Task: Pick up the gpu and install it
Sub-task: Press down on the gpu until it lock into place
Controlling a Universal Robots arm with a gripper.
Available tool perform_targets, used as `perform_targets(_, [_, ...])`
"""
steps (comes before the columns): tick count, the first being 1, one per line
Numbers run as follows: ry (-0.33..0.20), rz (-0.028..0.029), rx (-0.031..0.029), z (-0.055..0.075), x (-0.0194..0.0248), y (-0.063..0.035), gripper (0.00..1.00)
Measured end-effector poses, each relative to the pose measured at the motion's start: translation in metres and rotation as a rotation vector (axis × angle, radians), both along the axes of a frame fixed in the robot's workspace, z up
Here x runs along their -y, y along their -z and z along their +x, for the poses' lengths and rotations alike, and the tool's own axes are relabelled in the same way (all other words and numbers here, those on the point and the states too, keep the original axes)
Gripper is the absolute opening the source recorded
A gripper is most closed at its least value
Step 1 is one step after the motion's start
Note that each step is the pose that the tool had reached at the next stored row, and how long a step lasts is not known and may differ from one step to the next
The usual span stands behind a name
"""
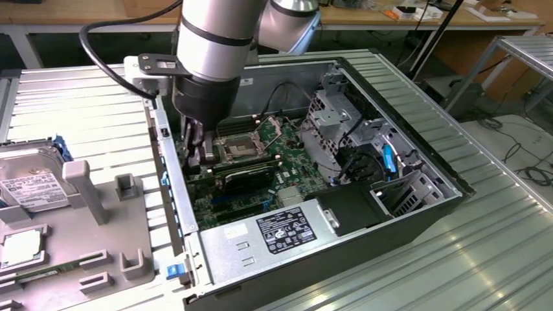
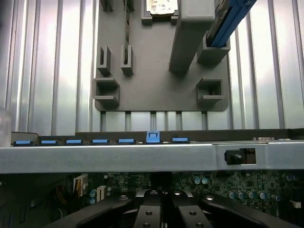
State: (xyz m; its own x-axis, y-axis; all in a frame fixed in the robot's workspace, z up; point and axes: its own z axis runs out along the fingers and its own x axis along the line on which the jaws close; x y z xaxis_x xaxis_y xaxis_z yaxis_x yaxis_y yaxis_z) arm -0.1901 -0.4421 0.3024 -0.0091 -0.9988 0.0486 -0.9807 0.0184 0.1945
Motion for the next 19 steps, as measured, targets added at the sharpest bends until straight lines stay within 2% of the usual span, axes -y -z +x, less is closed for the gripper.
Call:
perform_targets(4, [0.000,0.0000,0.0000,-0.002,0.0001,0.0001,0.11])
perform_targets(10, [0.000,-0.0001,-0.0005,0.006,0.0002,-0.0003,0.11])
perform_targets(11, [0.000,-0.0003,-0.0012,0.006,0.0002,-0.0025,0.11])
perform_targets(14, [0.001,0.0000,-0.0012,0.006,0.0001,-0.0177,0.11])
perform_targets(19, [0.013,-0.0001,-0.0012,0.002,0.0002,-0.0151,0.11])
